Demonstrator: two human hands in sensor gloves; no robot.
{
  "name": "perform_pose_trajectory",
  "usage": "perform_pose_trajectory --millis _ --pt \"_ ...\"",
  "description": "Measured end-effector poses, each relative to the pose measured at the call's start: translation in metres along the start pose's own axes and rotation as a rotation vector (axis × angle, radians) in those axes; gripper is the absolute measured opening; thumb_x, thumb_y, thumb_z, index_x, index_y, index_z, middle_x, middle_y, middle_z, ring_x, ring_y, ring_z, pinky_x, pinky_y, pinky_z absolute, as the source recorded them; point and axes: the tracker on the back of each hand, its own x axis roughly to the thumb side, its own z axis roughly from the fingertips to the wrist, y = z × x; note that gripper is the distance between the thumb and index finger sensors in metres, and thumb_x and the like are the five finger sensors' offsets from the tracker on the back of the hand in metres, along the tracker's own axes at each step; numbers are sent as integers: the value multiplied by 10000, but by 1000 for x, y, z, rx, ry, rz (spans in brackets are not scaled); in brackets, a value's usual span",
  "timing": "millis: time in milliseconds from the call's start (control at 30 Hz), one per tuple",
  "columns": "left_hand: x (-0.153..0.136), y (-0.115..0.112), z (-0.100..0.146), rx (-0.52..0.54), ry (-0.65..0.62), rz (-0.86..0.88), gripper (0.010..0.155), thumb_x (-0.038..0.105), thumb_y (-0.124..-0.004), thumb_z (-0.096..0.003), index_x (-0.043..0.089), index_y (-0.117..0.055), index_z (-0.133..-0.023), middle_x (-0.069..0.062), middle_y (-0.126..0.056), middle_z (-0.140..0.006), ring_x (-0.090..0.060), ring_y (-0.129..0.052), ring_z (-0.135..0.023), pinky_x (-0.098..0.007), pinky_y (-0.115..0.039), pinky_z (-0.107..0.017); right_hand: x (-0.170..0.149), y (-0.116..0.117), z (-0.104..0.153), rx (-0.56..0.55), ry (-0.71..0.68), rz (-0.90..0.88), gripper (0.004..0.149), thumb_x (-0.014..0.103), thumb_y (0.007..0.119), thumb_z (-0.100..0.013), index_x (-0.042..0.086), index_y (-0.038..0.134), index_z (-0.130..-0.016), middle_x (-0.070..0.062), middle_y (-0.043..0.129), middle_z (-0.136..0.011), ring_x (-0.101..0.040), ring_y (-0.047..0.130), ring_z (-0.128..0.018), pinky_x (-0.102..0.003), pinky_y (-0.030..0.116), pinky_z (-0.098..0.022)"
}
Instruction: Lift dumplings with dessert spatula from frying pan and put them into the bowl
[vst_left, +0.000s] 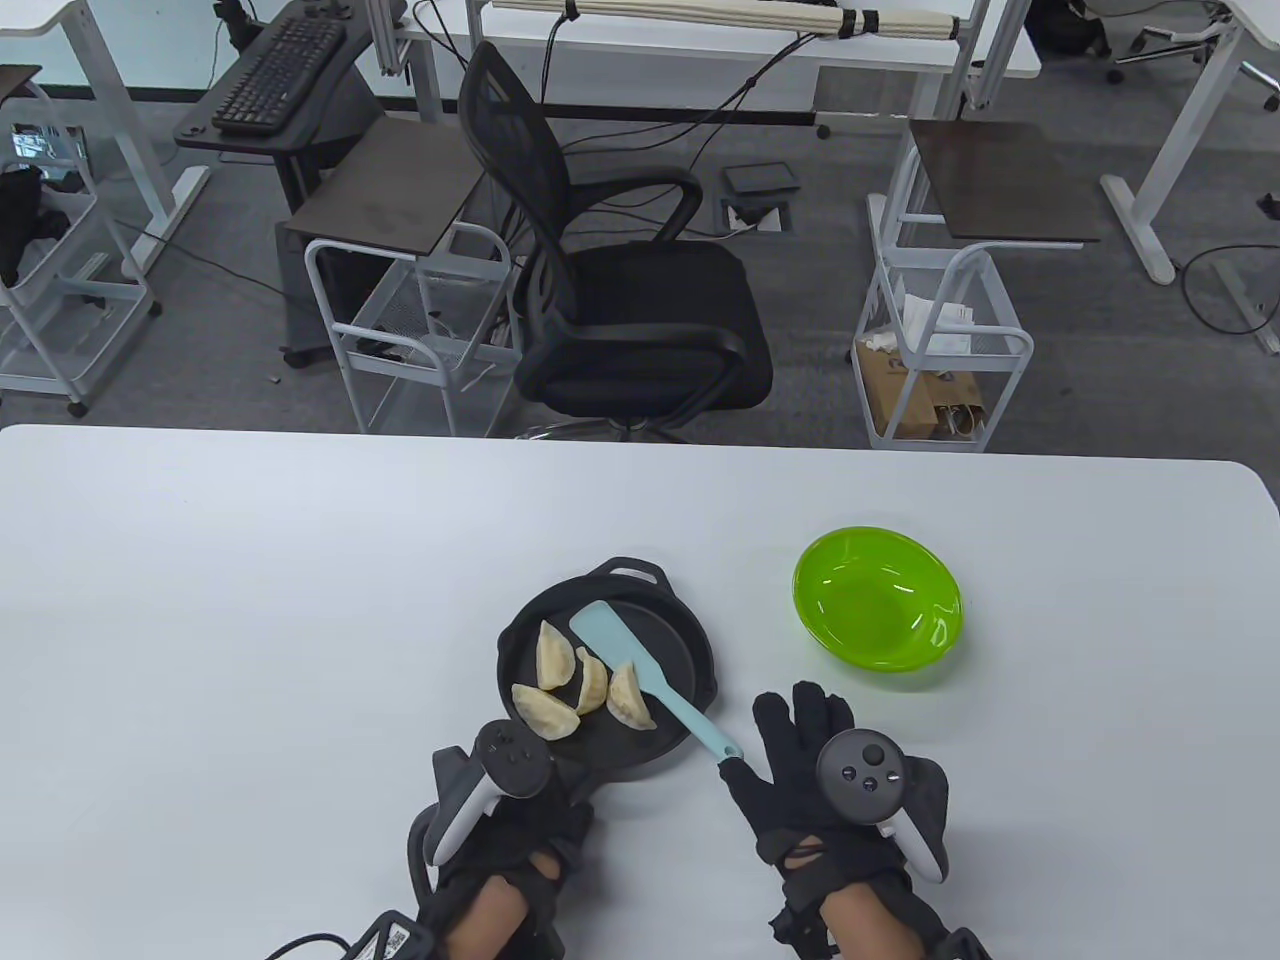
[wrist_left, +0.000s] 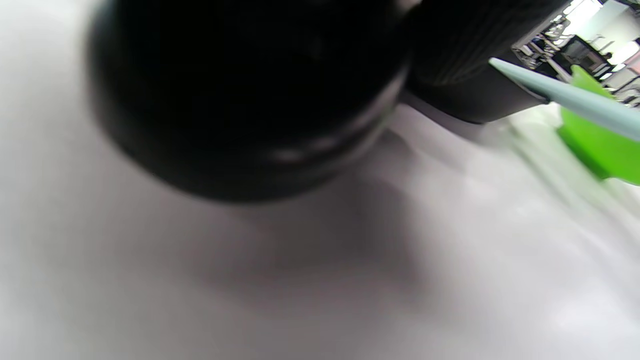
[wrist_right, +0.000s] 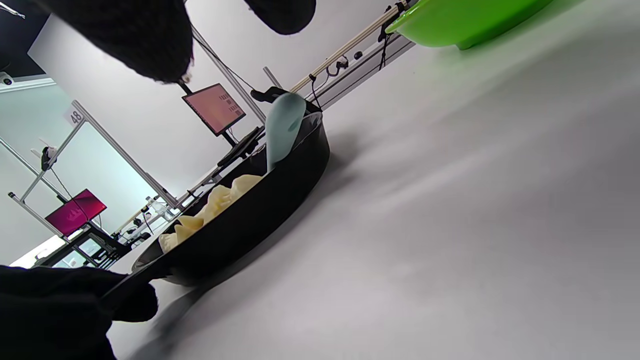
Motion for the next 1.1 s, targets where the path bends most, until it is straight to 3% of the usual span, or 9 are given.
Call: perform_pose_trajectory --millis 200,433,533,667,733,867,1100 --pt "1 -4 -5 -69 -53 23 767 540 -782 -481 198 -441 -1077 89 -1003 -701 -167 -995 -507 -470 -785 -478 -7 3 -11 17 44 78 774 477 821 -558 121 405 -1105 -233 289 -1150 -592 333 -1027 -731 280 -733" --pt "1 -5 -7 -109 -93 33 791 586 -779 -472 224 -435 -1086 86 -1006 -703 -171 -986 -494 -466 -776 -458 -23 9 -22 43 103 -66 754 484 826 -554 112 451 -1092 -212 610 -1081 -554 679 -926 -698 482 -714" --pt "4 -6 -7 -109 -108 20 806 596 -796 -464 214 -446 -1082 75 -1013 -704 -183 -989 -494 -475 -775 -461 -27 13 -23 67 137 -183 764 498 821 -561 94 445 -1090 -212 697 -1024 -495 716 -891 -642 528 -706" --pt "11 -6 -3 -66 -114 -42 819 601 -824 -453 188 -480 -1071 62 -1025 -696 -201 -1000 -501 -498 -766 -492 -30 16 -23 71 208 -283 752 495 821 -560 43 490 -1062 -180 827 -872 -432 834 -742 -591 607 -655" --pt "16 -6 0 -30 -119 -93 823 612 -836 -442 181 -516 -1066 44 -1030 -703 -213 -1004 -524 -524 -744 -539 -31 17 -25 72 235 -286 726 498 826 -556 8 565 -1023 -133 901 -738 -394 889 -658 -574 655 -615" --pt "26 -6 6 39 -103 -213 815 636 -834 -436 180 -567 -1056 62 -1038 -707 -213 -1024 -549 -601 -651 -667 -33 19 -28 97 260 -290 679 491 842 -552 -2 650 -978 -85 938 -614 -360 919 -593 -559 691 -577" --pt "26 -5 5 34 -113 -213 809 654 -825 -435 194 -583 -1055 65 -1039 -709 -203 -1025 -556 -667 -501 -752 -31 15 -26 44 246 -287 592 425 849 -557 -3 689 -933 -60 956 -582 -344 953 -577 -575 704 -585"
